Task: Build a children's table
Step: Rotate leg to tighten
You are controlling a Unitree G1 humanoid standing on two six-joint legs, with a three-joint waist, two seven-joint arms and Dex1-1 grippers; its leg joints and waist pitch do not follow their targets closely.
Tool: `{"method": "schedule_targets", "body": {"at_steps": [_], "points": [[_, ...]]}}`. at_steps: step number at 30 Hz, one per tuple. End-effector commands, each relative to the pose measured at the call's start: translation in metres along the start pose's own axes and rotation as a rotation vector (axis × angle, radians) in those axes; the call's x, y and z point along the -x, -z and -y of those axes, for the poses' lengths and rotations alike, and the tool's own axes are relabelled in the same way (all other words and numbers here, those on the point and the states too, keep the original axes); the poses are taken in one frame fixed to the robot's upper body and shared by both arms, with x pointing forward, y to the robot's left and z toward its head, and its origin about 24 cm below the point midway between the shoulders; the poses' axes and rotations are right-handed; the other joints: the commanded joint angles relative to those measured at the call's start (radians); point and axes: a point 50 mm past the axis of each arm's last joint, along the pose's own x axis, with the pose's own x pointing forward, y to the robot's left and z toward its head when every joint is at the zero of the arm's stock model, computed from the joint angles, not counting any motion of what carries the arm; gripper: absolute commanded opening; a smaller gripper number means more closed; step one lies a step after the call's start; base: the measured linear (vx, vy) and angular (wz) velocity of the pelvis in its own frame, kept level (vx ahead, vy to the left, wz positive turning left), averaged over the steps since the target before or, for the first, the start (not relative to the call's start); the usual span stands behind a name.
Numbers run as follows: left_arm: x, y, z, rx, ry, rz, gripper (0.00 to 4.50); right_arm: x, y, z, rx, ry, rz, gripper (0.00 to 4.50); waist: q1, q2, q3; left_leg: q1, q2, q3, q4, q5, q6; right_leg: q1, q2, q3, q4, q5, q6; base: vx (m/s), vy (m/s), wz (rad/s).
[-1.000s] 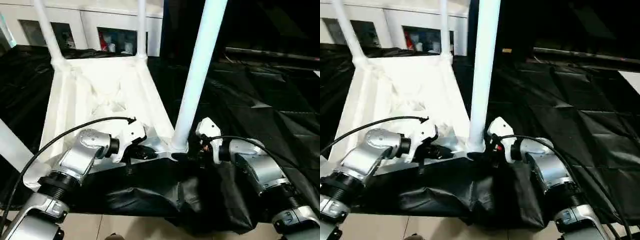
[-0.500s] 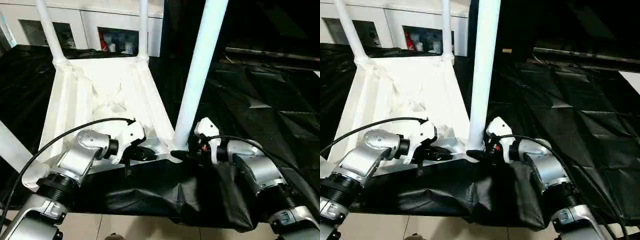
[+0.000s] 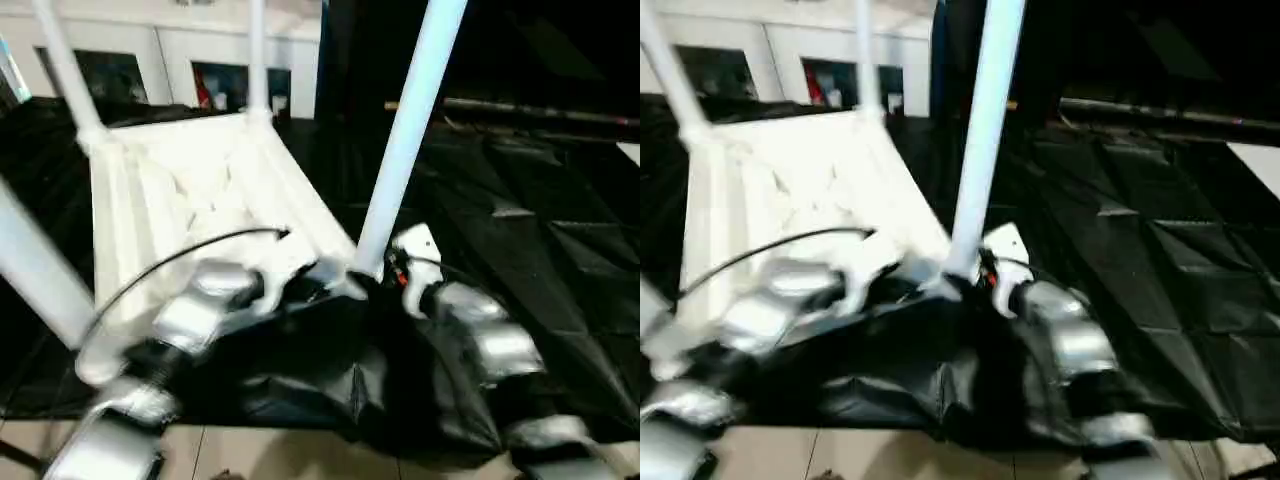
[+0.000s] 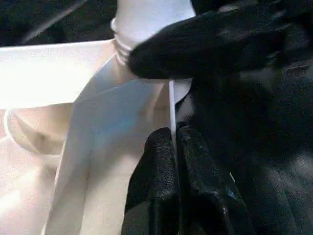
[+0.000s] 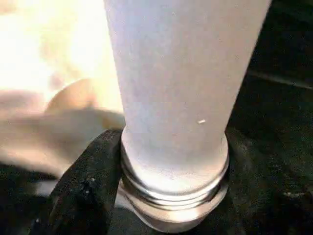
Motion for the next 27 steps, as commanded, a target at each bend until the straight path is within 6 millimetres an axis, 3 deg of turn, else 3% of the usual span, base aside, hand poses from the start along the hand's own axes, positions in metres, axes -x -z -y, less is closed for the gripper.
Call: {"method": "schedule_targets", "body": {"at_steps": [1, 2, 5, 6, 9, 11, 20, 24, 25, 27], "points": [[-0.018, -0.008, 0.022, -0.004, 0.05, 0.028, 0.0, -0.01, 0.005, -0.033, -0.021, -0.103, -0.027, 2.74, 0.002, -0.004, -0.056, -0.002, 0.012, 0.0, -0.071, -0.233, -0.016, 0.042, -0.059, 0.041, -0.089, -0.372, -0.106, 0.0, 0.0, 0.0], [-0.02, -0.009, 0.025, -0.016, 0.06, 0.026, 0.0, -0.011, 0.002, -0.035, -0.022, -0.106, -0.01, 2.74, 0.001, 0.005, -0.057, -0.005, 0.012, -0.001, -0.072, -0.228, -0.007, 0.043, -0.059, 0.042, -0.087, -0.332, -0.112, 0.0, 0.0, 0.0], [-0.023, -0.01, 0.03, -0.039, 0.08, 0.027, 0.0, -0.012, -0.004, -0.038, -0.019, -0.146, 0.024, 2.74, 0.0, 0.002, -0.059, -0.008, 0.011, 0.001, -0.07, -0.2, 0.005, 0.048, -0.056, 0.041, -0.08, -0.254, -0.133, 0.0, 0.0, 0.0], [-0.023, -0.01, 0.03, -0.04, 0.088, 0.027, 0.0, -0.012, -0.005, -0.039, -0.008, -0.161, 0.026, 3.3, -0.001, 0.003, -0.058, -0.008, 0.011, 0.001, -0.071, -0.208, 0.009, 0.049, -0.056, 0.041, -0.08, -0.253, -0.14, 0.0, 0.0, 0.0], [-0.019, -0.007, 0.026, -0.044, 0.09, 0.026, 0.0, -0.009, -0.004, -0.033, 0.014, -0.195, 0.026, 3.46, 0.0, 0.003, -0.057, -0.008, 0.011, 0.001, -0.071, -0.229, 0.012, 0.049, -0.057, 0.041, -0.084, -0.283, -0.139, 0.0, 0.0, 0.0], [-0.014, -0.004, 0.022, -0.047, 0.104, 0.029, 0.0, -0.003, -0.003, -0.023, 0.068, -0.239, 0.009, 3.87, 0.001, 0.003, -0.058, -0.007, 0.013, 0.0, -0.072, -0.231, 0.016, 0.049, -0.058, 0.04, -0.085, -0.289, -0.142, 0.0, 0.0, 0.0], [0.012, 0.003, 0.01, -0.063, 0.235, 0.069, 0.0, 0.022, -0.012, 0.008, 0.246, -0.454, -0.026, 3.92, 0.004, 0.006, -0.056, -0.009, 0.017, 0.001, -0.07, -0.228, 0.037, 0.052, -0.06, 0.04, -0.083, -0.27, -0.168, 0.0, 0.0, 0.0], [0.022, 0.004, 0.01, -0.066, 0.306, 0.092, 0.0, 0.03, -0.016, 0.011, 0.248, -0.536, -0.02, 3.92, 0.008, 0.005, -0.055, -0.005, 0.02, 0.002, -0.07, -0.222, 0.044, 0.047, -0.059, 0.041, -0.081, -0.261, -0.179, 0.0, 0.0, 0.0], [0.024, 0.004, 0.01, -0.077, 0.321, 0.104, 0.0, 0.031, -0.016, 0.011, 0.24, -0.552, -0.019, 3.92, 0.009, 0.001, -0.055, -0.005, 0.02, 0.003, -0.07, -0.221, 0.045, 0.047, -0.059, 0.041, -0.081, -0.261, -0.181, 0.0, 0.0, 0.0], [0.029, 0.004, 0.01, -0.073, 0.352, 0.117, 0.0, 0.034, -0.017, 0.011, 0.24, -0.579, -0.021, 3.92, 0.015, 0.006, -0.056, -0.003, 0.023, 0.002, -0.071, -0.212, 0.042, 0.047, -0.061, 0.041, -0.077, -0.254, -0.186, 0.0, 0.0, 0.0]]}}
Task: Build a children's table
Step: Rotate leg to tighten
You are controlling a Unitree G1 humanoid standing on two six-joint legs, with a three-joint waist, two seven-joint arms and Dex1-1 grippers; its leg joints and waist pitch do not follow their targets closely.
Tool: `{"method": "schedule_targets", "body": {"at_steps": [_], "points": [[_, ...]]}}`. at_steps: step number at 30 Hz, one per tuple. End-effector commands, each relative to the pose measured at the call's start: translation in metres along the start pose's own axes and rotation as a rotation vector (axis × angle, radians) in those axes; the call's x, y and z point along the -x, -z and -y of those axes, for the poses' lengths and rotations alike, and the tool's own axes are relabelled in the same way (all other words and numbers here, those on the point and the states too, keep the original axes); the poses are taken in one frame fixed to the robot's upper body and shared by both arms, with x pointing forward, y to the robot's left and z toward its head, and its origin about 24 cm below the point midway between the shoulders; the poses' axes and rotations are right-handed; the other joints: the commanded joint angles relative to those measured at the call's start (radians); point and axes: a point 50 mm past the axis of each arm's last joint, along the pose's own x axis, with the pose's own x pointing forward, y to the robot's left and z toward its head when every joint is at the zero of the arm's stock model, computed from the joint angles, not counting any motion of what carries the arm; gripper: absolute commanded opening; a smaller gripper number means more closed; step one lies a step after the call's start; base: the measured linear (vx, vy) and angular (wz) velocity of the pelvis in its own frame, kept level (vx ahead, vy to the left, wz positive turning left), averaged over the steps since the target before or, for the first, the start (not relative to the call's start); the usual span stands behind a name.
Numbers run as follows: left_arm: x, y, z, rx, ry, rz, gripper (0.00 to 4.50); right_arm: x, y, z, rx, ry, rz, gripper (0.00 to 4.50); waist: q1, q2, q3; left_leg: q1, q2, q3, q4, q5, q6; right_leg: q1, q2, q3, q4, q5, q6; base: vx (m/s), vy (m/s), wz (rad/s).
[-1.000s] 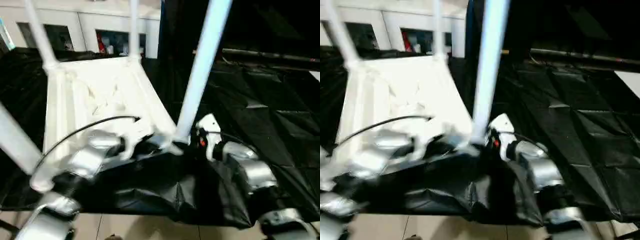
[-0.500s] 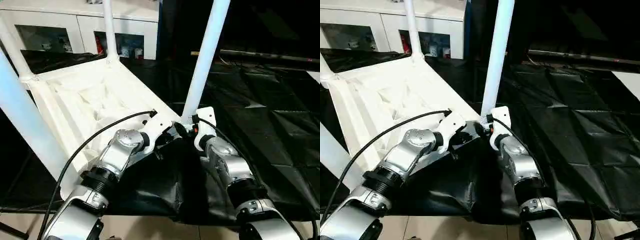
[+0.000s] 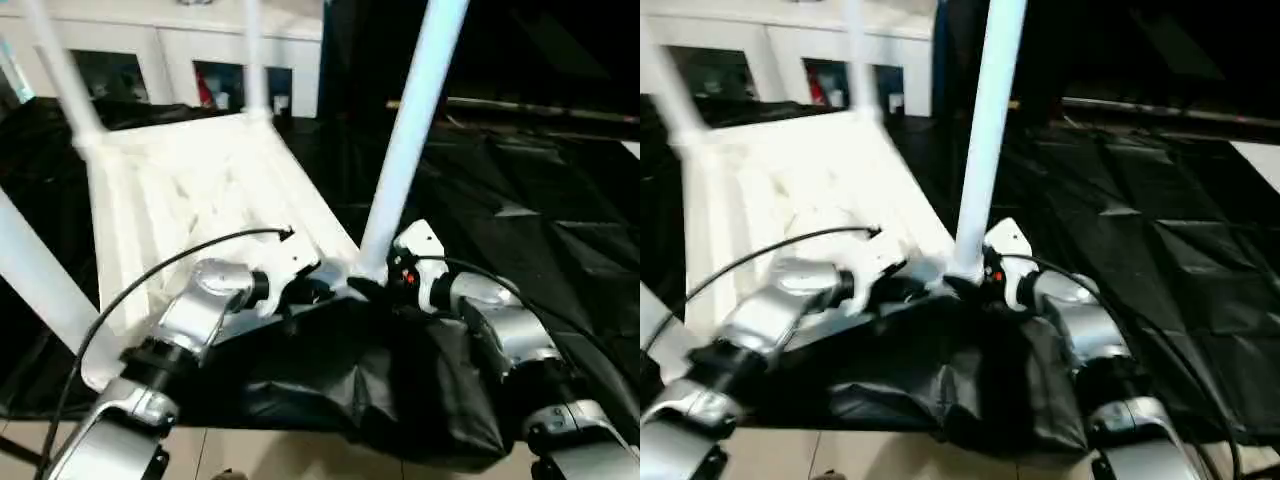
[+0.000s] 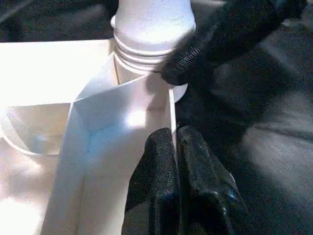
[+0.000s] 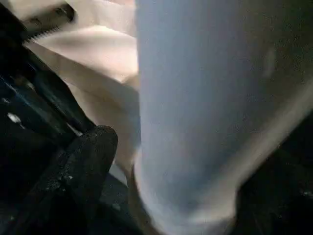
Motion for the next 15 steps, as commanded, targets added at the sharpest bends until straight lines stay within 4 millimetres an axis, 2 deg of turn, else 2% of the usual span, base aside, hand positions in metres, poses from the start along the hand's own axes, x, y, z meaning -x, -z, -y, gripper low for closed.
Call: {"method": "schedule_targets", "body": {"at_steps": [1, 2, 4, 10, 12, 15], "points": [[-0.0072, -0.0116, 0.0118, -0.022, 0.103, 0.092, 0.0, -0.0018, -0.0077, -0.0069, 0.021, -0.083, 0.022, 3.92, -0.002, -0.001, -0.057, 0.001, 0.022, 0.003, -0.069, -0.211, 0.042, 0.047, -0.059, 0.044, -0.074, -0.248, -0.185, 0.0, 0.0, 0.0], [-0.0044, -0.0106, 0.0125, -0.023, 0.115, 0.089, 0.0, -0.0004, -0.0074, -0.0078, 0.021, -0.105, 0.018, 3.92, -0.001, -0.005, -0.058, 0.0, 0.021, 0.003, -0.068, -0.199, 0.043, 0.05, -0.059, 0.043, -0.07, -0.23, -0.187, 0.0, 0.0, 0.0], [-0.0017, -0.0081, 0.0126, -0.023, 0.117, 0.085, 0.0, 0.0006, -0.0053, -0.0091, 0.022, -0.128, 0.004, 3.92, -0.003, -0.005, -0.058, -0.002, 0.02, 0.004, -0.067, -0.184, 0.046, 0.05, -0.057, 0.043, -0.068, -0.205, -0.193, 0.0, 0.0, 0.0], [0.001, -0.0043, 0.0122, -0.019, 0.116, 0.077, 0.0, 0.0015, -0.0016, -0.011, 0.016, -0.153, -0.014, 3.92, -0.002, -0.006, -0.056, -0.002, 0.02, 0.004, -0.068, -0.191, 0.04, 0.049, -0.06, 0.043, -0.074, -0.258, -0.176, 0.0, 0.0, 0.0], [0.0014, -0.0043, 0.0123, -0.018, 0.118, 0.077, 0.0, 0.0018, -0.0012, -0.0108, 0.012, -0.156, -0.018, 3.66, -0.003, -0.007, -0.056, -0.002, 0.02, 0.004, -0.069, -0.194, 0.037, 0.049, -0.06, 0.043, -0.074, -0.264, -0.172, 0.0, 0.0, 0.0], [0.0018, -0.0043, 0.0121, -0.016, 0.115, 0.077, 0.0, 0.002, 0.0001, -0.0102, 0.013, -0.153, -0.028, 3.57, -0.002, -0.008, -0.057, -0.002, 0.02, 0.004, -0.068, -0.179, 0.04, 0.049, -0.06, 0.044, -0.072, -0.246, -0.175, 0.0, 0.0, 0.0]]}}
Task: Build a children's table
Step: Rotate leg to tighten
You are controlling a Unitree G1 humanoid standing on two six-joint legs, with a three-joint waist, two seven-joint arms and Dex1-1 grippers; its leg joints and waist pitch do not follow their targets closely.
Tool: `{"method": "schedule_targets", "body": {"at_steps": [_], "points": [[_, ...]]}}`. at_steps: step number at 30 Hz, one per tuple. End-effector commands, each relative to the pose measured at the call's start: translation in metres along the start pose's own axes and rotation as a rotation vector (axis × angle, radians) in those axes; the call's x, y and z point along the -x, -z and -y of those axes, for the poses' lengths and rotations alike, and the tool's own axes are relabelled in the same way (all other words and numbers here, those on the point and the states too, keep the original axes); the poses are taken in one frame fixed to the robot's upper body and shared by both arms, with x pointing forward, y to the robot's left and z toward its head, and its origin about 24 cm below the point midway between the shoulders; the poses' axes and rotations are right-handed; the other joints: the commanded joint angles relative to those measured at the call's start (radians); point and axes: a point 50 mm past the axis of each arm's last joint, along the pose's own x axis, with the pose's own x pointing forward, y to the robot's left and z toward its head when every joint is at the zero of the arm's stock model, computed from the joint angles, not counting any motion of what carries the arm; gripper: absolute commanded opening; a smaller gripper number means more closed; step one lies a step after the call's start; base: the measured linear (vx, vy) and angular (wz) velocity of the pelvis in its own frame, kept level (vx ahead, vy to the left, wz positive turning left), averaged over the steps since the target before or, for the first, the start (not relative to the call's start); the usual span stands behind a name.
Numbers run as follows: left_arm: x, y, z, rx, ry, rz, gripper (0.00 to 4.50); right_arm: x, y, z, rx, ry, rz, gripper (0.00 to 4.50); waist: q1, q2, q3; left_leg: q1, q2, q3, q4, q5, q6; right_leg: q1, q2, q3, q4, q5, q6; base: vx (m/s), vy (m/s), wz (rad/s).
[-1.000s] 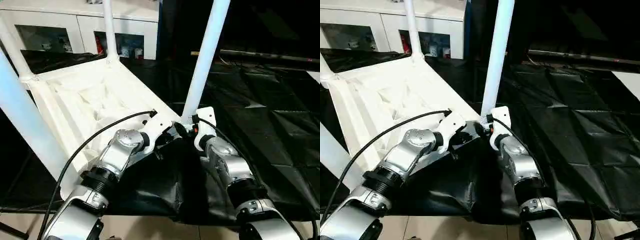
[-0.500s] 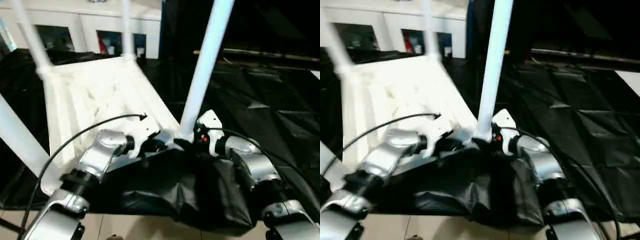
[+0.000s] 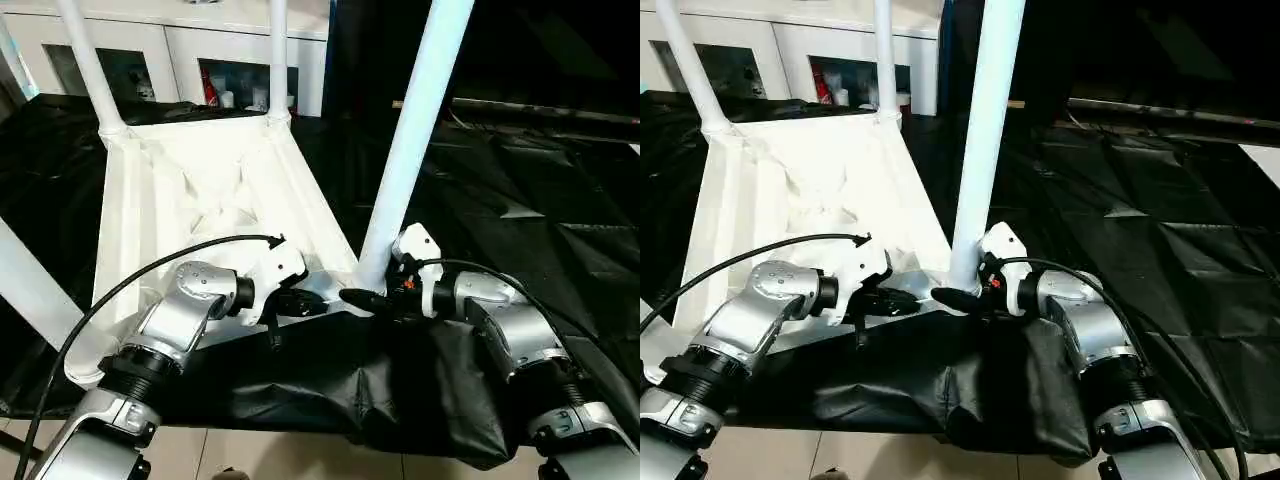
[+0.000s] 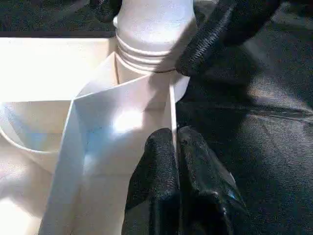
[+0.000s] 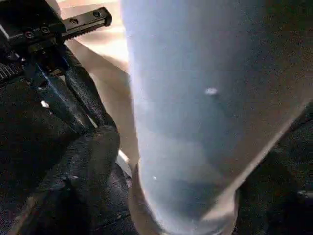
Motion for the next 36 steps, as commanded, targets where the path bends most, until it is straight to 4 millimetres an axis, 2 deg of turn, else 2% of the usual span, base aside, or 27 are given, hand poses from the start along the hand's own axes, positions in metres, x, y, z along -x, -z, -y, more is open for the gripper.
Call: {"method": "schedule_targets", "body": {"at_steps": [1, 2, 11, 16, 19, 21, 22, 23, 25, 26, 27, 29, 33, 36], "points": [[-0.01, -0.01, 0.009, -0.021, 0.065, 0.075, 0.0, -0.003, 0.002, -0.005, -0.007, -0.043, -0.012, 3.47, -0.001, -0.007, -0.057, -0.001, 0.02, 0.004, -0.067, -0.178, 0.04, 0.05, -0.06, 0.044, -0.071, -0.243, -0.177, 0.0, 0.0, 0.0], [-0.01, -0.01, 0.009, -0.02, 0.063, 0.075, 0.0, -0.003, 0.002, -0.005, -0.006, -0.038, -0.015, 3.35, -0.002, -0.01, -0.057, -0.002, 0.019, 0.004, -0.066, -0.177, 0.042, 0.05, -0.059, 0.043, -0.071, -0.243, -0.176, 0.0, 0.0, 0.0], [-0.011, -0.007, 0.006, -0.009, 0.011, 0.066, 0.0, -0.007, 0.012, -0.006, -0.02, 0.02, -0.023, 2.63, -0.001, -0.009, -0.056, -0.001, 0.019, 0.004, -0.067, -0.191, 0.035, 0.049, -0.06, 0.043, -0.075, -0.281, -0.162, 0.0, 0.0, 0.0], [-0.015, -0.008, 0.002, 0.007, -0.049, 0.064, 0.0, -0.013, 0.018, -0.006, -0.089, 0.106, 0.013, 2.43, -0.004, -0.009, -0.055, -0.001, 0.02, 0.002, -0.07, -0.2, 0.03, 0.047, -0.061, 0.043, -0.078, -0.307, -0.151, 0.0, 0.0, 0.0], [-0.022, -0.011, -0.007, 0.029, -0.148, 0.048, 0.0, -0.022, 0.022, -0.007, -0.146, 0.192, 0.033, 2.41, -0.005, -0.009, -0.054, 0.0, 0.017, 0.002, -0.071, -0.214, 0.019, 0.046, -0.061, 0.043, -0.082, -0.332, -0.144, 0.0, 0.0, 0.0], [-0.032, -0.015, -0.015, 0.068, -0.269, 0.033, 0.0, -0.034, 0.025, -0.009, -0.183, 0.303, 0.025, 2.41, -0.007, -0.01, -0.051, 0.007, 0.014, 0.003, -0.072, -0.242, 0.005, 0.038, -0.06, 0.043, -0.092, -0.393, -0.126, 0.0, 0.0, 0.0], [-0.034, -0.016, -0.016, 0.076, -0.284, 0.031, 0.0, -0.036, 0.026, -0.009, -0.192, 0.324, 0.025, 2.41, -0.007, -0.009, -0.052, 0.008, 0.015, 0.002, -0.072, -0.248, 0.002, 0.039, -0.062, 0.043, -0.091, -0.409, -0.122, 0.0, 0.0, 0.0], [-0.034, -0.017, -0.016, 0.078, -0.287, 0.031, 0.0, -0.037, 0.026, -0.009, -0.195, 0.33, 0.025, 2.41, -0.007, -0.01, -0.053, 0.003, 0.015, -0.002, -0.074, -0.245, 0.002, 0.044, -0.063, 0.042, -0.092, -0.418, -0.111, 0.0, 0.0, 0.0], [-0.049, -0.023, -0.017, 0.098, -0.363, 0.019, 0.0, -0.049, 0.024, -0.008, -0.279, 0.464, 0.024, 2.32, -0.008, -0.008, -0.053, 0.005, 0.016, 0.0, -0.074, -0.247, 0.003, 0.038, -0.062, 0.044, -0.094, -0.411, -0.105, 0.0, 0.0, 0.0], [-0.049, -0.023, -0.017, 0.098, -0.363, 0.019, 0.0, -0.049, 0.024, -0.008, -0.279, 0.464, 0.024, 2.13, -0.012, -0.007, -0.053, 0.003, 0.014, -0.001, -0.076, -0.253, -0.006, 0.038, -0.059, 0.044, -0.093, -0.409, -0.105, 0.0, 0.0, 0.0], [-0.061, -0.03, -0.015, 0.109, -0.401, 0.019, 0.0, -0.061, 0.022, -0.011, -0.337, 0.527, 0.018, 2.13, -0.013, -0.007, -0.056, 0.002, 0.014, -0.003, -0.075, -0.251, -0.01, 0.042, -0.059, 0.042, -0.092, -0.4, -0.102, 0.0, 0.0, 0.0], [-0.072, -0.036, -0.01, 0.1, -0.396, 0.024, 0.0, -0.071, 0.016, -0.015, -0.296, 0.512, -0.002, 2.13, -0.015, -0.007, -0.058, 0.006, 0.014, -0.003, -0.074, -0.256, -0.013, 0.039, -0.057, 0.042, -0.091, -0.379, -0.104, 0.0, 0.0, 0.0], [-0.079, -0.038, -0.005, 0.059, -0.358, 0.018, 0.0, -0.076, 0.01, -0.016, -0.295, 0.5, 0.026, 2.13, -0.013, -0.011, -0.061, -0.001, 0.013, -0.001, -0.072, -0.23, 0.008, 0.046, -0.056, 0.042, -0.083, -0.279, -0.122, 0.0, 0.0, 0.0], [-0.077, -0.035, -0.004, 0.05, -0.321, 0.019, 0.0, -0.072, 0.009, -0.015, -0.282, 0.46, 0.04, 2.4, -0.012, -0.012, -0.059, -0.001, 0.013, 0.0, -0.074, -0.236, 0.014, 0.047, -0.058, 0.042, -0.085, -0.287, -0.126, 0.0, 0.0, 0.0]]}}
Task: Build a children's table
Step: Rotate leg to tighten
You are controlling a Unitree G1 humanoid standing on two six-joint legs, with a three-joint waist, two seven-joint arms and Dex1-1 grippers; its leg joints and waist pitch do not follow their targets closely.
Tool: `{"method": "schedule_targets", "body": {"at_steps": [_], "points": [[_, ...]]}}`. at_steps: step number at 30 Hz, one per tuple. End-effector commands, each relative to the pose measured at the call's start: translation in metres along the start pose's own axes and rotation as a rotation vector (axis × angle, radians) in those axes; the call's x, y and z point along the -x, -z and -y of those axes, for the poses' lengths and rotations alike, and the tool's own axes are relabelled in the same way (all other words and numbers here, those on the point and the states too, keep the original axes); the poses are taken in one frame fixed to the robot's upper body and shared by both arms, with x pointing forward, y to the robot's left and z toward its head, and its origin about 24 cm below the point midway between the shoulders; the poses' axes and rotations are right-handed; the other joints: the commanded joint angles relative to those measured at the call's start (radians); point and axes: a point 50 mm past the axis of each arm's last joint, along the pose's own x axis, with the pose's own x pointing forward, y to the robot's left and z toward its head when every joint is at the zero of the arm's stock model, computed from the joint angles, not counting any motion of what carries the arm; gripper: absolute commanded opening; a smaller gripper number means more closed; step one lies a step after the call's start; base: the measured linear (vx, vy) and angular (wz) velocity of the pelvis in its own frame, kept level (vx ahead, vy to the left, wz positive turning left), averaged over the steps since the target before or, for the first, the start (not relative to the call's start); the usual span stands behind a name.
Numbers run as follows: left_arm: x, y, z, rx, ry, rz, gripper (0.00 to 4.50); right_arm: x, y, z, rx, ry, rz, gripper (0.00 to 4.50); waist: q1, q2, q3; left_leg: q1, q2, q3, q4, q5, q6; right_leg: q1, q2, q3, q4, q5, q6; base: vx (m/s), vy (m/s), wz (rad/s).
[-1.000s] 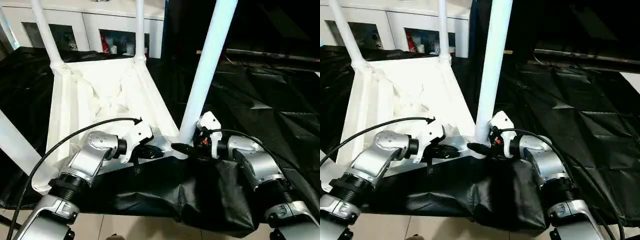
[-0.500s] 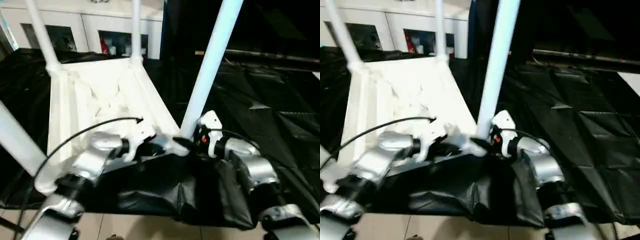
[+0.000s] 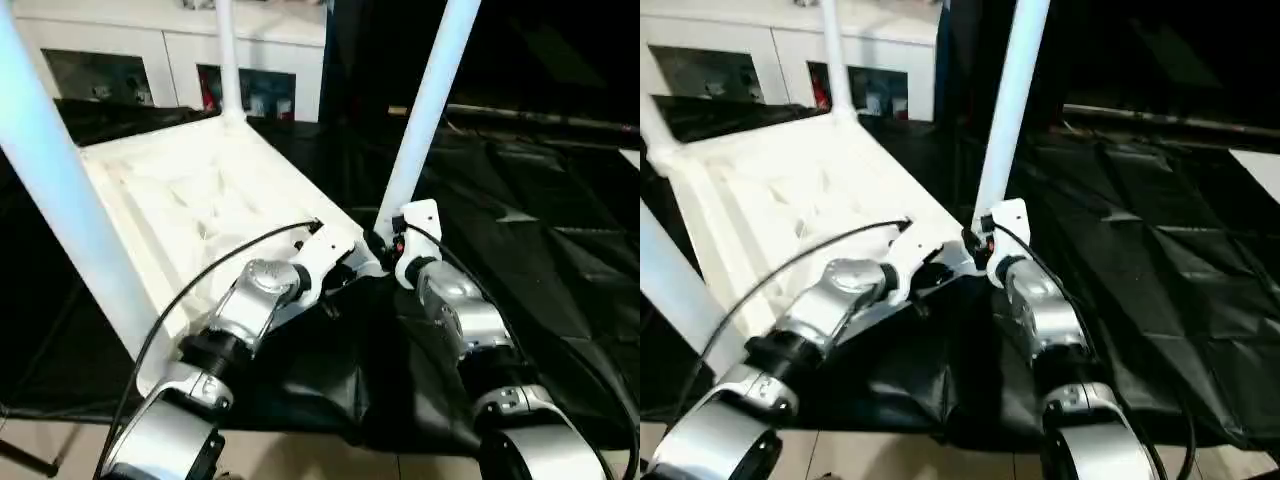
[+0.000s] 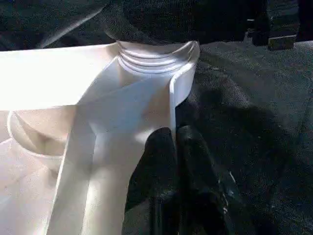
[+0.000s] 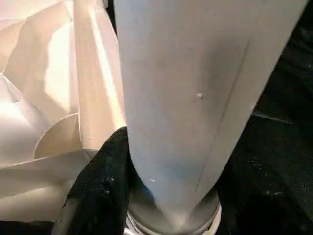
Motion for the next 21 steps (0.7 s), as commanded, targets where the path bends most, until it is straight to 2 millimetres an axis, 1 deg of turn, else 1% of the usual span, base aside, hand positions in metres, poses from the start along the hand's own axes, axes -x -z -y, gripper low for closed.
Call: {"method": "schedule_targets", "body": {"at_steps": [1, 2, 3, 4, 5, 6, 7, 8, 9, 10, 11, 12, 13, 14, 15, 16, 17, 18, 20, 21], "points": [[-0.009, -0.007, 0.011, -0.018, 0.028, 0.034, 0.0, -0.003, 0.025, -0.044, -0.042, -0.219, -0.091, 2.4, -0.002, -0.001, -0.046, -0.003, 0.015, 0.0, -0.074, -0.25, 0.013, 0.041, -0.057, 0.041, -0.086, -0.307, -0.131, 0.0, 0.0, 0.0], [-0.005, -0.005, 0.009, -0.023, 0.053, 0.035, 0.0, 0.0, 0.024, -0.039, -0.024, -0.259, -0.087, 2.6, -0.002, -0.003, -0.046, -0.002, 0.015, 0.0, -0.074, -0.258, 0.012, 0.041, -0.059, 0.041, -0.088, -0.322, -0.128, 0.0, 0.0, 0.0], [-0.003, -0.004, 0.008, -0.03, 0.071, 0.041, 0.0, 0.001, 0.024, -0.036, -0.006, -0.282, -0.087, 2.76, -0.001, -0.002, -0.046, -0.005, 0.015, -0.001, -0.075, -0.263, 0.018, 0.043, -0.059, 0.041, -0.09, -0.334, -0.123, 0.0, 0.0, 0.0], [-0.003, -0.004, 0.008, -0.033, 0.078, 0.044, 0.0, 0.002, 0.024, -0.035, 0.001, -0.29, -0.087, 2.78, -0.001, -0.003, -0.046, -0.005, 0.015, -0.001, -0.075, -0.263, 0.021, 0.043, -0.059, 0.041, -0.091, -0.334, -0.121, 0.0, 0.0, 0.0], [0.0, -0.002, 0.007, -0.033, 0.099, 0.042, 0.0, 0.006, 0.024, -0.031, 0.031, -0.333, -0.087, 2.88, -0.002, 0.0, -0.046, -0.005, 0.017, -0.001, -0.076, -0.258, 0.022, 0.042, -0.059, 0.042, -0.088, -0.319, -0.125, 0.0, 0.0, 0.0], [0.002, -0.001, 0.006, -0.032, 0.112, 0.041, 0.0, 0.008, 0.024, -0.029, 0.051, -0.361, -0.088, 3.04, -0.001, 0.0, -0.046, -0.005, 0.017, -0.002, -0.076, -0.255, 0.023, 0.044, -0.059, 0.041, -0.088, -0.313, -0.129, 0.0, 0.0, 0.0], [0.005, 0.0, 0.005, -0.038, 0.136, 0.048, 0.0, 0.011, 0.024, -0.026, 0.072, -0.401, -0.084, 3.04, 0.0, -0.001, -0.047, -0.006, 0.018, 0.0, -0.074, -0.247, 0.028, 0.045, -0.059, 0.042, -0.086, -0.293, -0.138, 0.0, 0.0, 0.0], [0.01, 0.002, 0.004, -0.042, 0.173, 0.054, 0.0, 0.018, 0.023, -0.021, 0.104, -0.47, -0.08, 3.04, 0.0, 0.001, -0.045, -0.006, 0.018, -0.001, -0.075, -0.247, 0.03, 0.045, -0.059, 0.042, -0.087, -0.293, -0.142, 0.0, 0.0, 0.0], [0.013, 0.003, 0.003, -0.048, 0.196, 0.062, 0.0, 0.022, 0.023, -0.018, 0.113, -0.508, -0.078, 3.04, 0.002, -0.002, -0.044, -0.005, 0.019, 0.001, -0.074, -0.266, 0.04, 0.045, -0.06, 0.042, -0.091, -0.309, -0.14, 0.0, 0.0, 0.0], [0.016, 0.003, 0.003, -0.052, 0.225, 0.075, 0.0, 0.026, 0.022, -0.016, 0.117, -0.542, -0.076, 3.04, 0.001, -0.001, -0.044, -0.005, 0.02, 0.0, -0.075, -0.269, 0.04, 0.045, -0.061, 0.042, -0.089, -0.315, -0.142, 0.0, 0.0, 0.0], [0.027, 0.006, 0.001, -0.067, 0.302, 0.096, 0.0, 0.037, 0.018, -0.007, 0.117, -0.627, -0.071, 3.04, 0.003, 0.0, -0.043, -0.004, 0.02, -0.001, -0.076, -0.274, 0.044, 0.047, -0.06, 0.041, -0.092, -0.334, -0.141, 0.0, 0.0, 0.0], [0.03, 0.007, 0.0, -0.079, 0.327, 0.101, 0.0, 0.041, 0.016, -0.004, 0.116, -0.652, -0.07, 3.04, 0.004, 0.0, -0.042, -0.004, 0.022, -0.002, -0.078, -0.28, 0.052, 0.047, -0.061, 0.043, -0.093, -0.343, -0.14, 0.0, 0.0, 0.0], [0.035, 0.008, 0.0, -0.086, 0.363, 0.107, 0.0, 0.044, 0.015, -0.002, 0.12, -0.68, -0.075, 3.04, 0.004, 0.001, -0.042, -0.003, 0.023, -0.002, -0.078, -0.28, 0.051, 0.045, -0.061, 0.043, -0.092, -0.343, -0.142, 0.0, 0.0, 0.0], [0.038, 0.009, 0.0, -0.09, 0.387, 0.111, 0.0, 0.047, 0.014, 0.0, 0.122, -0.699, -0.079, 3.04, 0.003, 0.001, -0.043, -0.004, 0.024, -0.002, -0.078, -0.276, 0.05, 0.045, -0.061, 0.043, -0.09, -0.335, -0.148, 0.0, 0.0, 0.0], [0.042, 0.01, -0.001, -0.087, 0.411, 0.112, 0.0, 0.049, 0.014, 0.001, 0.128, -0.72, -0.086, 3.04, 0.002, 0.003, -0.042, -0.003, 0.024, -0.001, -0.079, -0.276, 0.046, 0.042, -0.059, 0.042, -0.09, -0.338, -0.155, 0.0, 0.0, 0.0], [0.042, 0.01, -0.001, -0.087, 0.411, 0.112, 0.0, 0.049, 0.014, 0.001, 0.128, -0.72, -0.086, 3.04, 0.004, 0.003, -0.042, -0.002, 0.024, -0.001, -0.078, -0.274, 0.044, 0.041, -0.06, 0.042, -0.09, -0.338, -0.157, 0.0, 0.0, 0.0], [0.05, 0.012, -0.002, -0.078, 0.469, 0.105, 0.0, 0.056, 0.016, 0.004, 0.165, -0.781, -0.12, 3.04, 0.006, 0.002, -0.042, -0.001, 0.025, -0.001, -0.079, -0.269, 0.038, 0.042, -0.062, 0.042, -0.089, -0.335, -0.162, 0.0, 0.0, 0.0], [0.053, 0.013, -0.002, -0.078, 0.488, 0.101, 0.0, 0.059, 0.018, 0.006, 0.179, -0.809, -0.141, 3.04, 0.008, 0.004, -0.043, -0.003, 0.027, -0.001, -0.079, -0.262, 0.037, 0.043, -0.061, 0.043, -0.085, -0.317, -0.166, 0.0, 0.0, 0.0], [0.058, 0.015, -0.004, -0.076, 0.506, 0.087, 0.0, 0.063, 0.021, 0.007, 0.205, -0.842, -0.169, 3.04, 0.009, 0.003, -0.043, -0.002, 0.027, 0.0, -0.078, -0.254, 0.041, 0.042, -0.06, 0.044, -0.083, -0.287, -0.174, 0.0, 0.0, 0.0], [0.06, 0.016, -0.005, -0.08, 0.514, 0.083, 0.0, 0.065, 0.021, 0.007, 0.211, -0.852, -0.18, 3.04, 0.011, 0.004, -0.045, 0.0, 0.026, 0.003, -0.076, -0.231, 0.042, 0.042, -0.059, 0.044, -0.078, -0.242, -0.19, 0.0, 0.0, 0.0]]}}
